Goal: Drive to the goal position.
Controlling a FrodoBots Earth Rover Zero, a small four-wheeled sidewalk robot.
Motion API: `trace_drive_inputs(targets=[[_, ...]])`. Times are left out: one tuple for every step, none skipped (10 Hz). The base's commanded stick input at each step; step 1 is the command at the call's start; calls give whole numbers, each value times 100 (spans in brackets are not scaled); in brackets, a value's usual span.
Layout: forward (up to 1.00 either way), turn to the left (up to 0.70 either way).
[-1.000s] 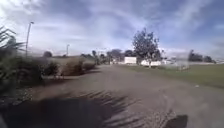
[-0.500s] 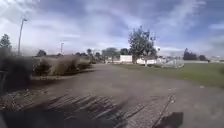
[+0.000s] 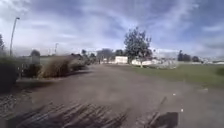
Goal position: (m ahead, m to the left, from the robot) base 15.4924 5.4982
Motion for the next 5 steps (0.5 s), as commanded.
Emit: trace_drive_inputs(targets=[[70,0],[70,0],[62,0],[32,0],[3,0]])
